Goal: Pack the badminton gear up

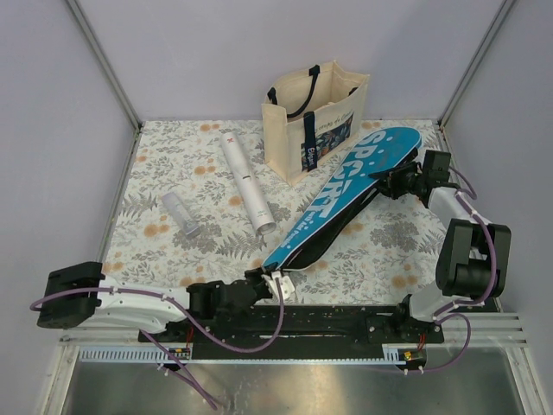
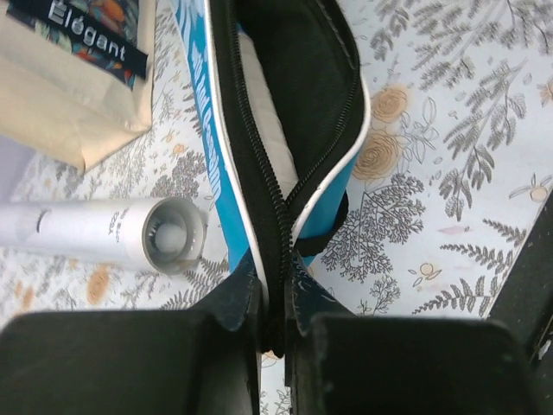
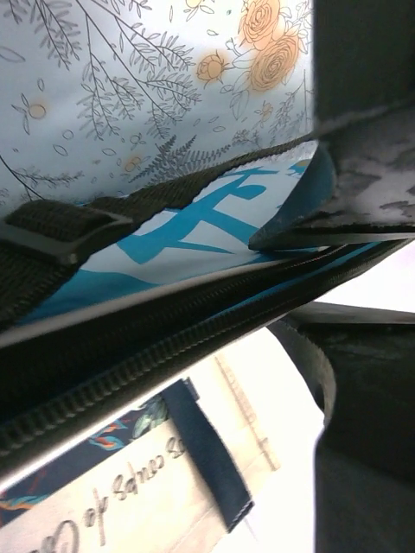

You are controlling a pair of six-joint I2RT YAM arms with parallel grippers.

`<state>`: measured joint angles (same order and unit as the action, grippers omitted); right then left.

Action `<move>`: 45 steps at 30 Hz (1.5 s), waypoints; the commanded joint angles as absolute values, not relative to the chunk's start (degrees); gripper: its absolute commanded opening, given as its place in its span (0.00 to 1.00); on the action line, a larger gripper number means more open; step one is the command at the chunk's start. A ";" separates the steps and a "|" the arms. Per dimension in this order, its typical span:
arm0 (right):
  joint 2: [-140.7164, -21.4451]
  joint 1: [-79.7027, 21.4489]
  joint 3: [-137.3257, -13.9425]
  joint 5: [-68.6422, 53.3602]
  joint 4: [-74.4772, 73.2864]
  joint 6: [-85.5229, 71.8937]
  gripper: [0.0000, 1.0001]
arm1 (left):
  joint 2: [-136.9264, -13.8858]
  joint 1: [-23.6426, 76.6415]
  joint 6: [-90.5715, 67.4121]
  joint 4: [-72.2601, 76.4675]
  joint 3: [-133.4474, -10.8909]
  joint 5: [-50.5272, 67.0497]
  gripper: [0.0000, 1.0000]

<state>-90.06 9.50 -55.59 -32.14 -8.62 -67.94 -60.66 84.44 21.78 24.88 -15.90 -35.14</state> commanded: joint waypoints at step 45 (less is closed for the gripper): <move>-105.72 19.34 -77.87 -52.98 14.14 -13.00 0.48 | -30.24 70.93 -15.91 -7.73 -29.88 -8.79 0.00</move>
<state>-104.03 19.11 -73.17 -45.39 8.91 -15.00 -31.86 71.07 -14.96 -9.65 -26.63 -13.47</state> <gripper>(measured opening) 0.480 0.117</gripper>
